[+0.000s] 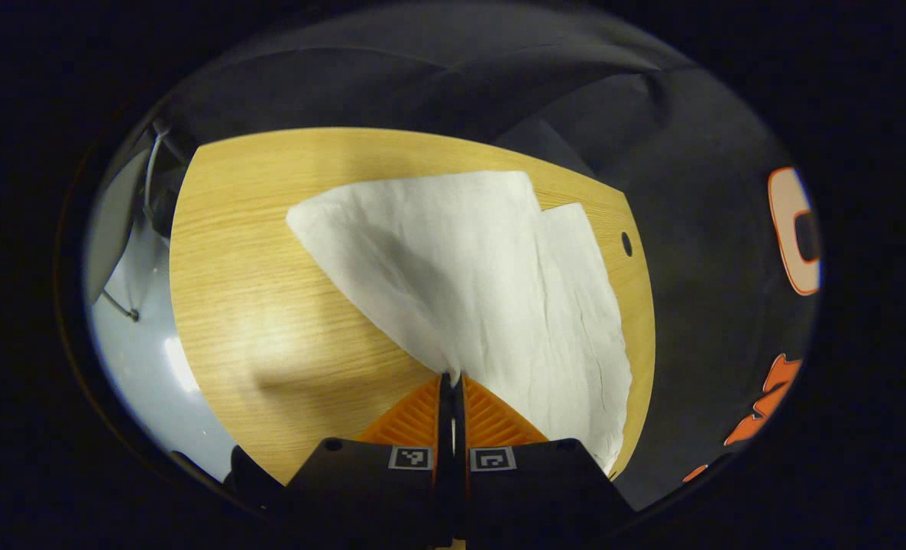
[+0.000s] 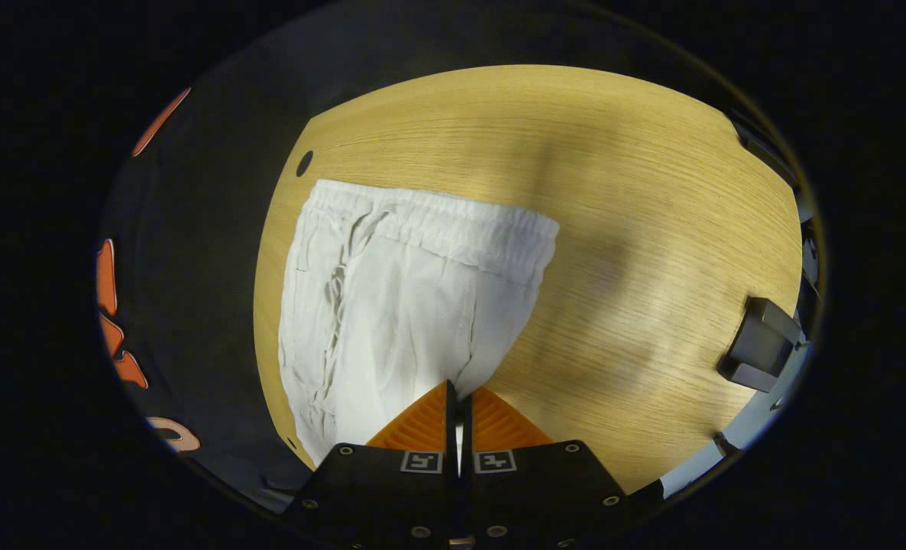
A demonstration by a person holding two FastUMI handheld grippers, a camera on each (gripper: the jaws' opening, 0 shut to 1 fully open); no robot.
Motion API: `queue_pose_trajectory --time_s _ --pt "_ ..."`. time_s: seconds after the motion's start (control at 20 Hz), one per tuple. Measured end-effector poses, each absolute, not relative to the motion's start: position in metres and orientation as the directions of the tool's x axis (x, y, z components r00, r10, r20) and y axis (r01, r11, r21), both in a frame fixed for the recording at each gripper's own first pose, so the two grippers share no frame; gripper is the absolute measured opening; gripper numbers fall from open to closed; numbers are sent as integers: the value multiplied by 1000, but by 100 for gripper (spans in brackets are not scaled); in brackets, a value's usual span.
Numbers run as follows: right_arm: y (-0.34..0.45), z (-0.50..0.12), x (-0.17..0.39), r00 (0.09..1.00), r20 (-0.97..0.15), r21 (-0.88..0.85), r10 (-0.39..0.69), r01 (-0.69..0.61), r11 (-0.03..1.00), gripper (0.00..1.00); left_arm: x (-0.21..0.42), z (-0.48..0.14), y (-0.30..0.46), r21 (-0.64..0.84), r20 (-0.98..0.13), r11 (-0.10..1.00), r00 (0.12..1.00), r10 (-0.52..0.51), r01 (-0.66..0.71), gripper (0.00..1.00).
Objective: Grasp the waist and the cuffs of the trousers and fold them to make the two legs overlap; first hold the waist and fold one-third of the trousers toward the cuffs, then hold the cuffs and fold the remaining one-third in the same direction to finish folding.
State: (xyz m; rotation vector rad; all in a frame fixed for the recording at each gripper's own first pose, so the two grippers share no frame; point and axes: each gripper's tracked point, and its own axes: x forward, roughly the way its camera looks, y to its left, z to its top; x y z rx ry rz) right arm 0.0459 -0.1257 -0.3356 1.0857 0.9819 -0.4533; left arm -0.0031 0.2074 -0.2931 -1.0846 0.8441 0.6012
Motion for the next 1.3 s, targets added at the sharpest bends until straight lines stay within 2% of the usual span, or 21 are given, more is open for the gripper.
queue_pose_trajectory --time_s 0.1,0.2,0.3,0.6,0.9,1.3 --pt "-122 -315 55 556 -818 557 149 700 446 0 14 -271 230 -533 -806 405 591 24 -743 4" --pt "-118 -295 72 590 -792 586 154 666 462 0 35 -255 209 -548 -785 436 619 25 -714 4" --pt "-113 -282 91 613 -774 603 160 636 482 0 56 -240 224 -566 -763 460 646 21 -684 4" --pt "-104 -241 150 676 -716 652 172 562 509 0 128 -213 230 -603 -722 485 692 5 -633 4" --pt "-89 -229 214 690 -701 659 179 532 531 0 197 -188 237 -613 -688 552 725 -21 -566 4" --pt "-78 -236 287 709 -682 668 178 505 546 0 289 -201 238 -568 -692 647 720 -42 -509 4"
